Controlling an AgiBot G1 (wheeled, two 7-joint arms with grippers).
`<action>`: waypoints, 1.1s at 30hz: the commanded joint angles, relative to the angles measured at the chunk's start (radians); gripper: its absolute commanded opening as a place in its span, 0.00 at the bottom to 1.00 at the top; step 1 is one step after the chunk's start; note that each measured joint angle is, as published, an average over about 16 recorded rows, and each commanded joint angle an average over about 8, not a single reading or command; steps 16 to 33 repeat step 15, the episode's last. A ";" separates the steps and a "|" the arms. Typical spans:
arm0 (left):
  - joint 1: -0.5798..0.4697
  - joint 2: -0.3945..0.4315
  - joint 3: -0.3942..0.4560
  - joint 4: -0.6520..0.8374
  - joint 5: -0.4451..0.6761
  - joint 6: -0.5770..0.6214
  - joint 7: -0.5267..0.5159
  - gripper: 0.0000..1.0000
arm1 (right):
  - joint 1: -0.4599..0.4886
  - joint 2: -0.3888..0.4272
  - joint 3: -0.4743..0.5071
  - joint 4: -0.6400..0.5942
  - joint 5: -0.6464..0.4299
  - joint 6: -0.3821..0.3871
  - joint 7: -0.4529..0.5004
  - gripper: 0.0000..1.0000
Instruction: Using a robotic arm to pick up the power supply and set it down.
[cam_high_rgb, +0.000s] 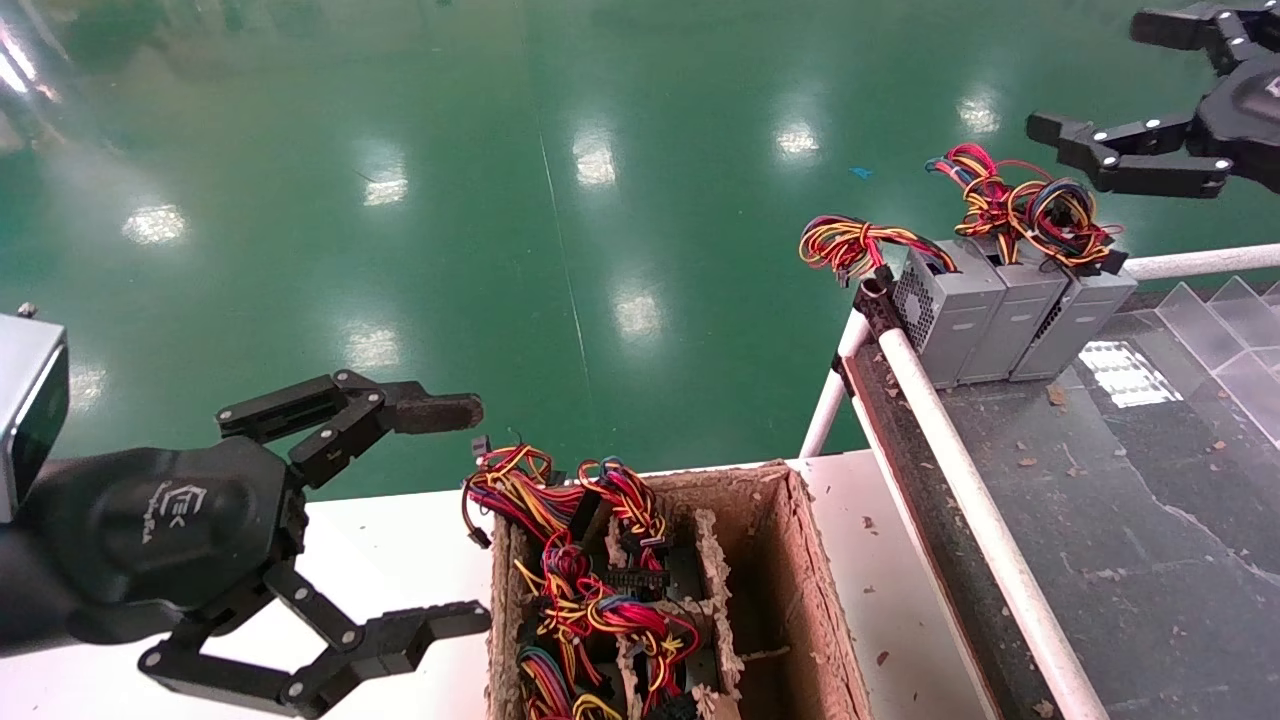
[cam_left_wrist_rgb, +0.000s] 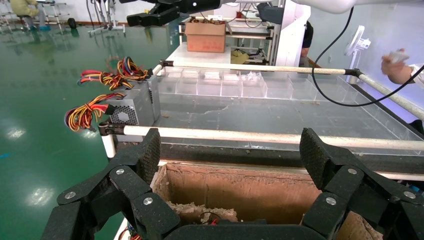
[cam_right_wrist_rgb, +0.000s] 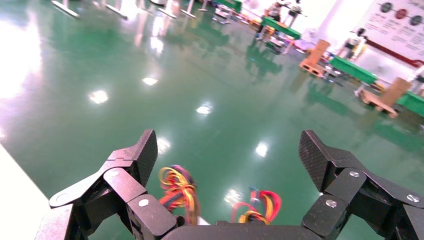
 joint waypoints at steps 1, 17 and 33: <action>0.000 0.000 0.000 0.000 0.000 0.000 0.000 1.00 | -0.029 0.006 0.008 0.041 0.015 -0.010 0.021 1.00; 0.000 0.000 0.000 0.000 0.000 0.000 0.000 1.00 | -0.215 0.043 0.057 0.300 0.111 -0.075 0.155 1.00; 0.000 0.000 0.000 0.000 0.000 0.000 0.000 1.00 | -0.215 0.043 0.057 0.300 0.111 -0.075 0.155 1.00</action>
